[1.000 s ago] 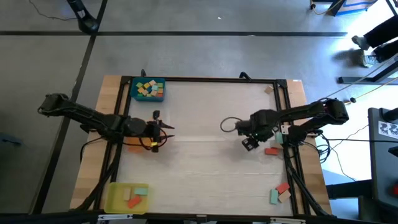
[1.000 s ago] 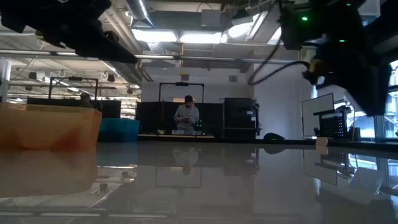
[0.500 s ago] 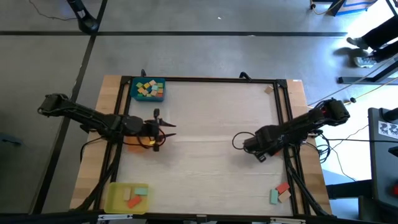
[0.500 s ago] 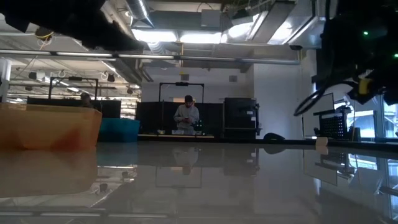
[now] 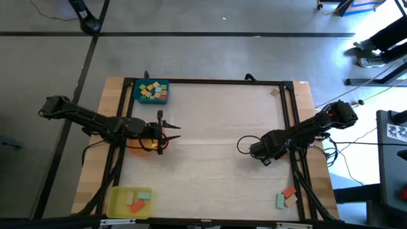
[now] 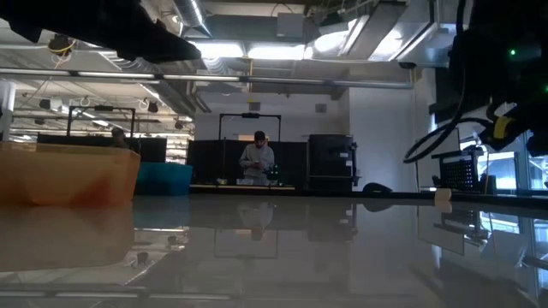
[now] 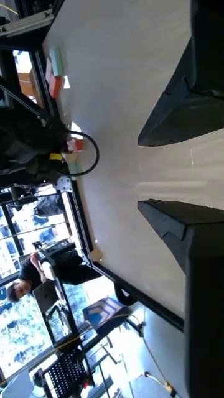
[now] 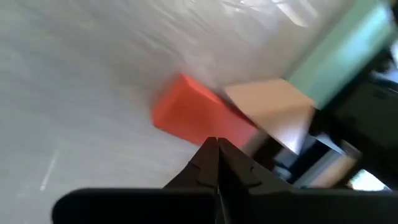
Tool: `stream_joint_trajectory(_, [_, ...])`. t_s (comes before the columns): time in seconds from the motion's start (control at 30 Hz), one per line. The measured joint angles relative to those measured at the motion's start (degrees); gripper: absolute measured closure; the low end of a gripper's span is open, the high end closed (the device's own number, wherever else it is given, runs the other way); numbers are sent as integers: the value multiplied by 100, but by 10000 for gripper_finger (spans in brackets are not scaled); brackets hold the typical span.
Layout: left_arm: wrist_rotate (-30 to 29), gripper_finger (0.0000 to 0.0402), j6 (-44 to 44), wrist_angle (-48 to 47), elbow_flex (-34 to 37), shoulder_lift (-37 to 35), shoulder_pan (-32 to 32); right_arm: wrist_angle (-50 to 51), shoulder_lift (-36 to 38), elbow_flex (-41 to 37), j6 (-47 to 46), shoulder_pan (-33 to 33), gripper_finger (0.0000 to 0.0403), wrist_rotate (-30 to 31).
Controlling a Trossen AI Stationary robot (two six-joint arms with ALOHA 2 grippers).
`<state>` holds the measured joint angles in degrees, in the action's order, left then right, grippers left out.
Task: Sort blocks by size
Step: Put the red rectangular block into the yellow bin
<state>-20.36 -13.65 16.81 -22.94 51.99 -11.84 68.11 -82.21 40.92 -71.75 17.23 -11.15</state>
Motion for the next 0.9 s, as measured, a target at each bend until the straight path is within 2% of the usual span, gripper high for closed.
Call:
stream_joint_trajectory(0.2, [0, 260, -31, 5, 0, 2, 0, -756, 22, -319, -71, 0, 394, 68])
stream_joint_trajectory(0.53, [-2, 260, -28, 1, 0, 2, 0, -1174, -3, 37, 341, 0, 399, 699])
stream_joint_trajectory(0.77, [-2, 260, -28, 9, 0, 2, 0, -2466, -11, 184, 1171, -5, 399, 1287])
stream_joint_trajectory(0.9, [-2, 260, -28, 19, 0, -4, 0, -3137, -57, 184, 1817, -97, 400, 2046])
